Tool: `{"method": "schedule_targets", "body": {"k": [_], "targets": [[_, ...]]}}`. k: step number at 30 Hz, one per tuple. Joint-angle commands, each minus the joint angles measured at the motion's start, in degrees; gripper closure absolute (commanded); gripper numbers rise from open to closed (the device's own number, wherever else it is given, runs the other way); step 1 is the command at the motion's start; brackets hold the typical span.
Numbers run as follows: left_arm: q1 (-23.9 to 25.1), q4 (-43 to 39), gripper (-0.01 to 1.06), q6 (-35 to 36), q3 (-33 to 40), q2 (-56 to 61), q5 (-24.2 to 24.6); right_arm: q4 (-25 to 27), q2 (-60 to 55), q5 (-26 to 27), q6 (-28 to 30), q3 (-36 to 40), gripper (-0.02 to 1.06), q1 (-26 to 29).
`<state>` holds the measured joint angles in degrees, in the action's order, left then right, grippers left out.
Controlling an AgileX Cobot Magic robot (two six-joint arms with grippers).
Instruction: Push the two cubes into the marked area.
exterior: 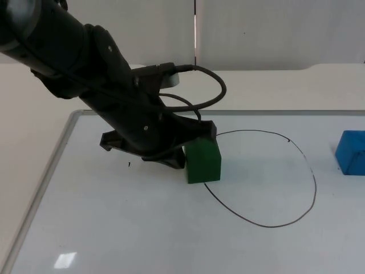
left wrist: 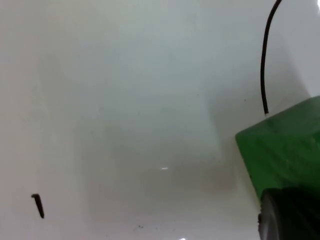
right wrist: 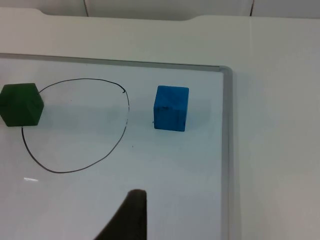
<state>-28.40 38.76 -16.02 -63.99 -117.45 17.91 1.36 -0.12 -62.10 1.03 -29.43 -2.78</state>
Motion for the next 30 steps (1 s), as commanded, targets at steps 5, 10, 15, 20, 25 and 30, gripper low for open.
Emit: {"method": "schedule_targets", "body": {"k": [5,10,15,20,25,30], "targets": [[-0.82,1.08,1.05,0.02,-0.27,0.22,-0.68,-0.15,0.12,0.3,-0.09,-0.08,-0.01,0.23],[-1.82,1.08,1.05,-0.23,-0.27,0.22,-1.66,-0.15,0.12,0.3,-0.09,-0.08,-0.01,0.23],[-1.95,1.08,1.05,-0.23,-0.27,0.22,-2.02,-0.15,0.12,0.3,-0.09,-0.08,-0.01,0.23],[-2.22,1.21,1.05,-0.23,-0.27,0.22,-1.99,-0.15,0.12,0.3,-0.09,-0.08,-0.01,0.23],[-2.86,1.21,1.05,-0.23,-0.27,0.22,-3.27,-0.15,0.12,0.3,-0.09,-0.08,-0.01,0.23],[-4.17,1.08,1.05,-0.23,-0.27,0.22,-4.17,-0.15,0.12,0.3,-0.09,-0.08,-0.01,0.23]]}}
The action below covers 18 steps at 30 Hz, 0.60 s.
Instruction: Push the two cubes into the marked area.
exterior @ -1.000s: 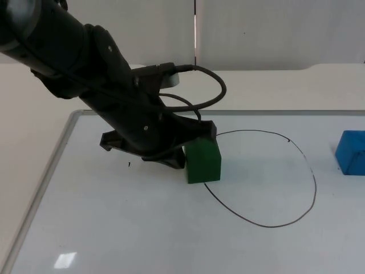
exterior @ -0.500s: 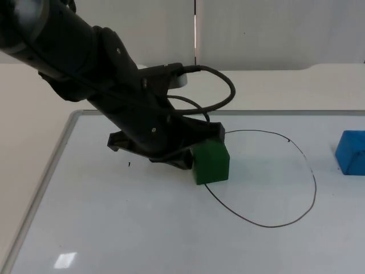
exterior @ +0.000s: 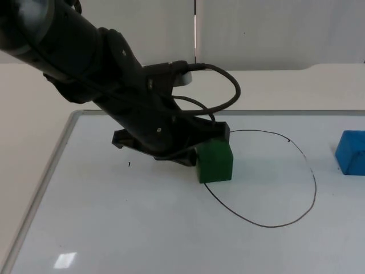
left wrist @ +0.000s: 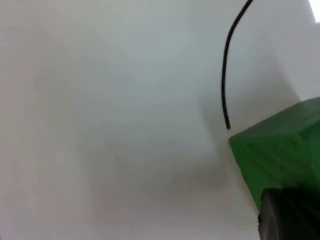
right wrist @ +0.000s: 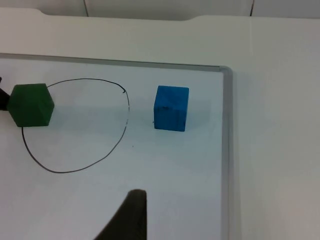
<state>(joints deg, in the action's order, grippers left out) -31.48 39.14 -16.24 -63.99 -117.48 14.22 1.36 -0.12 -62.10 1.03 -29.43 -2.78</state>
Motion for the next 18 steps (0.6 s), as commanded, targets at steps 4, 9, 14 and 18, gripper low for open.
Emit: {"method": "schedule_targets", "body": {"k": [4,9,14,18], "targets": [[-1.95,0.47,1.05,-0.01,-0.27,0.24,-0.88,-0.15,0.12,0.3,-0.09,-0.08,-0.01,0.23],[-2.86,0.48,1.05,-0.01,-0.27,0.24,-1.67,-0.15,0.12,0.3,-0.09,-0.08,-0.01,0.23],[-2.86,0.36,1.05,-0.15,-0.27,0.24,-2.64,-0.15,0.12,0.3,-0.09,-0.08,-0.01,0.23],[-2.86,0.36,1.05,-0.42,-0.79,0.24,-3.07,-0.15,0.12,0.3,-0.09,-0.08,-0.01,0.23]]}}
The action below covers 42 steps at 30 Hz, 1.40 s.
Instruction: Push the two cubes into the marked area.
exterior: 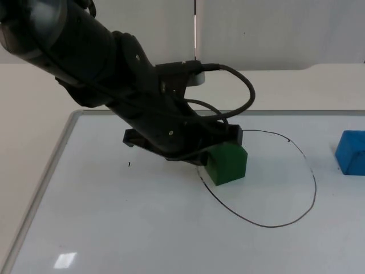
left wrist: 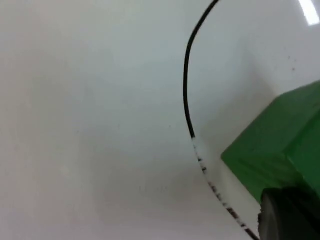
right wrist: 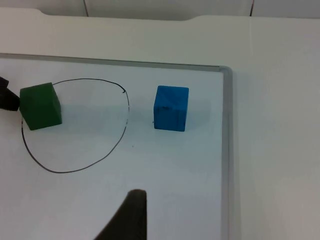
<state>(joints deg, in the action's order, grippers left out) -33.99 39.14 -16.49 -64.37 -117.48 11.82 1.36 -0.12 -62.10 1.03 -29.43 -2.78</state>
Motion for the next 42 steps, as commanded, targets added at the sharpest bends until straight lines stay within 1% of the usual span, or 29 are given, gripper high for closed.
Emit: {"method": "schedule_targets", "body": {"k": [1,13,16,19,24,28,29,32,36,38,40,42], "targets": [[-0.34,0.08,1.05,-0.17,-0.8,0.24,-0.67,-0.15,0.12,0.3,-0.09,-0.08,-0.01,0.23],[-0.63,-1.63,1.05,-0.17,-1.56,0.24,-0.11,-0.15,0.12,0.3,-0.09,-0.08,-0.01,0.23],[-0.63,-7.17,1.05,-0.04,-1.56,0.37,-0.11,-0.15,0.12,0.3,-0.09,-0.08,-0.01,0.23],[-0.47,-8.9,1.05,0.67,-1.56,0.37,-0.01,-0.15,0.12,0.3,-0.09,-0.08,-0.01,0.23],[2.4,-10.39,1.05,0.67,-1.56,1.01,2.6,-0.15,0.12,0.3,-0.09,-0.08,-0.01,0.23],[7.49,-11.66,1.05,0.67,-1.56,3.78,5.75,-0.15,0.12,0.3,-0.09,-0.08,-0.01,0.23],[7.49,-11.66,1.05,0.67,-1.56,3.78,5.75,-0.15,0.12,0.3,-0.09,-0.08,-0.01,0.23],[11.39,-11.7,1.05,0.39,-1.56,7.85,8.02,-0.15,0.12,0.3,-0.09,-0.08,-0.01,0.23],[13.2,-12.77,1.05,0.27,-1.56,12.16,8.85,-0.15,0.12,0.3,-0.09,-0.08,-0.01,0.23],[13.42,-13.46,1.05,0.27,-1.56,13.55,8.85,-0.15,0.12,0.3,-0.09,-0.08,-0.01,0.23],[13.42,-15.65,1.05,0.27,-1.56,17.99,8.85,-0.15,0.12,0.3,-0.09,-0.08,-0.01,0.23],[13.42,-15.73,1.05,0.27,-1.56,19.42,8.85,-0.15,0.12,0.3,-0.09,-0.08,-0.01,0.23]]}}
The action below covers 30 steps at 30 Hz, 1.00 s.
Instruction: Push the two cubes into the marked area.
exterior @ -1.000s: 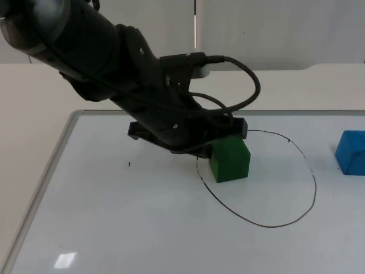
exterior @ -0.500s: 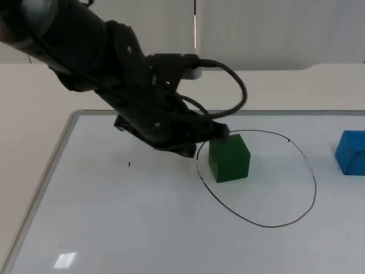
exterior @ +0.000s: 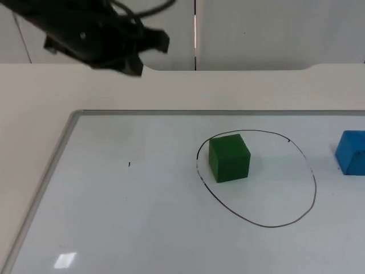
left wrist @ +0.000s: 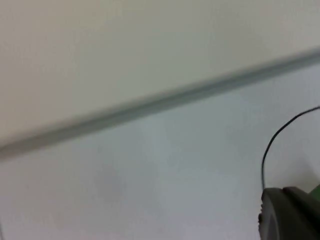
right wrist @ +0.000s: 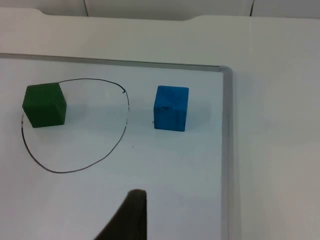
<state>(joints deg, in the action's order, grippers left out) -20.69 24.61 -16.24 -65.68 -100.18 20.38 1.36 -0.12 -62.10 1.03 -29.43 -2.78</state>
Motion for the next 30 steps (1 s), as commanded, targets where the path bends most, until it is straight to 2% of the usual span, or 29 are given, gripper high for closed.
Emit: {"method": "schedule_targets", "body": {"k": [1,9,19,30], "targets": [[0.12,-1.2,1.05,0.01,-0.24,3.82,0.29,-0.15,0.12,0.3,-0.09,-0.08,-0.01,0.23],[0.12,-2.05,1.05,0.01,-0.24,13.26,1.18,-0.15,0.12,0.3,-0.09,-0.08,-0.01,0.23],[0.12,-5.65,1.05,0.01,0.39,21.25,4.21,-0.15,0.12,0.3,-0.09,-0.08,-0.01,0.23],[0.12,-7.29,1.05,0.25,1.53,29.33,5.18,-0.15,0.12,0.3,-0.09,-0.08,-0.01,0.23]]}}
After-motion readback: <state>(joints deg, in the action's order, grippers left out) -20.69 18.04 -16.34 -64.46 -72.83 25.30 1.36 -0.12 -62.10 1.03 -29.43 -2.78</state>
